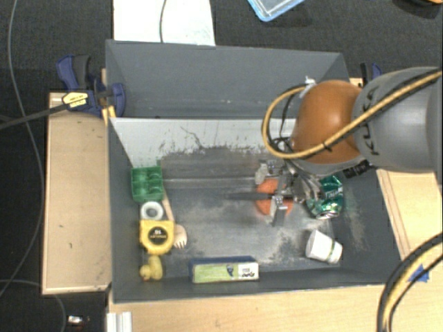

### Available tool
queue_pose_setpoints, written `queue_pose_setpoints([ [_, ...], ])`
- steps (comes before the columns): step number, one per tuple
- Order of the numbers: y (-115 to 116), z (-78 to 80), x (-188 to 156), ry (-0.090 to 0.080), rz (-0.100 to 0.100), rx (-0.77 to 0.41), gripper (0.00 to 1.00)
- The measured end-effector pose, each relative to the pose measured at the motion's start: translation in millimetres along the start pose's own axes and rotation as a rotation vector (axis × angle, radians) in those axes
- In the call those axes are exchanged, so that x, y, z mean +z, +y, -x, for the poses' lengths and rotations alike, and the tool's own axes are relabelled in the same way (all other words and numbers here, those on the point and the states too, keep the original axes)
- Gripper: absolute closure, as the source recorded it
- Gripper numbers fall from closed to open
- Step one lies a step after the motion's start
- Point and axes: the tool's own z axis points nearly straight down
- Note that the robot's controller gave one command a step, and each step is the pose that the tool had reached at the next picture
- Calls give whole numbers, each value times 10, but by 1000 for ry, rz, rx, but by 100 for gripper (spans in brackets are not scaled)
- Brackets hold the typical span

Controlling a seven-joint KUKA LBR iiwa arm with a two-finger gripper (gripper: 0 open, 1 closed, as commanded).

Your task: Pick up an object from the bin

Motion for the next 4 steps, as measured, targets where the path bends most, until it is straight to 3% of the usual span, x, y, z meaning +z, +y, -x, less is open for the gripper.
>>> queue_pose_setpoints([
  [1, -272, 44, 127, -2, 3, 95, 0],
  [2, -702, 133, 290, -11, 1, -64, 100],
  [3, -702, 133, 291, -11, 1, -64, 100],
  [4, -602, 101, -232, -2, 2, -15, 100],
])
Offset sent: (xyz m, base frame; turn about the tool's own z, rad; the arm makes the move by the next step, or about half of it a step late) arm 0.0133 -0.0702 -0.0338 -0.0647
